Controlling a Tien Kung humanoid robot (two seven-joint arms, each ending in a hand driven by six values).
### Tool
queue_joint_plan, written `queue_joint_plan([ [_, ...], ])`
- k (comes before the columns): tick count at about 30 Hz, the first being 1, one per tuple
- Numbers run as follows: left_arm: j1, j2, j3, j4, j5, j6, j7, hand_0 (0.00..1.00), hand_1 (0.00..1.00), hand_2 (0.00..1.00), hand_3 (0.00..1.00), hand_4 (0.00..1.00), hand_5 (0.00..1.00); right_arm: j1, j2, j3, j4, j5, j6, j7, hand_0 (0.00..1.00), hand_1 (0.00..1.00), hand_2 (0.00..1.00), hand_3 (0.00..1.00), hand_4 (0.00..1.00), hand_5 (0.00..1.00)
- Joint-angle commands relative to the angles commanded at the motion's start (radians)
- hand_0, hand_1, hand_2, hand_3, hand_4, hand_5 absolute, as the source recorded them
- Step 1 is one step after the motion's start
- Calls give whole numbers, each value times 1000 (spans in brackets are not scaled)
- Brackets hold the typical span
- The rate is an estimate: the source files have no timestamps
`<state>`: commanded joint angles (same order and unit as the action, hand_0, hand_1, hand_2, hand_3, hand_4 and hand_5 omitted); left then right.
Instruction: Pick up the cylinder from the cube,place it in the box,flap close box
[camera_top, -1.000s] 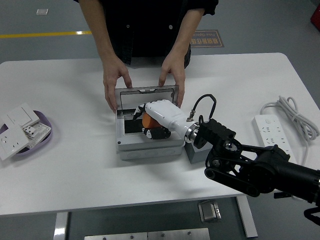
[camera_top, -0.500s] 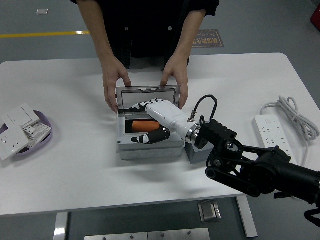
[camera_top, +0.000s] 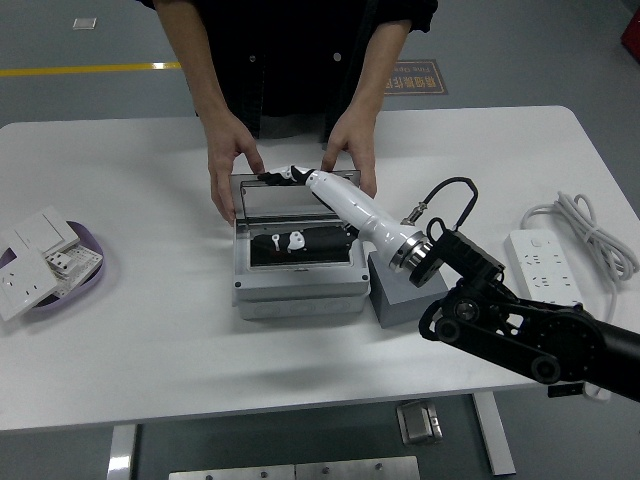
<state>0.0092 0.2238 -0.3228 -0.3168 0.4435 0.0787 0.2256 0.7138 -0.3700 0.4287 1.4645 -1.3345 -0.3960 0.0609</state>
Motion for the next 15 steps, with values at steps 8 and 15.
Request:
queue_joint_plan([
  [8, -2, 2, -3, 0, 6, -1, 2, 611, 634, 627, 631, 683, 249, 69, -21, -5, -47, 133, -7, 17, 706, 667, 700, 722, 787, 445],
  [15, -6, 5, -7, -1, 16, -2, 5, 611, 634, 628, 632, 684, 250, 134, 19, -77, -189, 210, 15, 72, 556, 626, 679, 710, 780, 441],
])
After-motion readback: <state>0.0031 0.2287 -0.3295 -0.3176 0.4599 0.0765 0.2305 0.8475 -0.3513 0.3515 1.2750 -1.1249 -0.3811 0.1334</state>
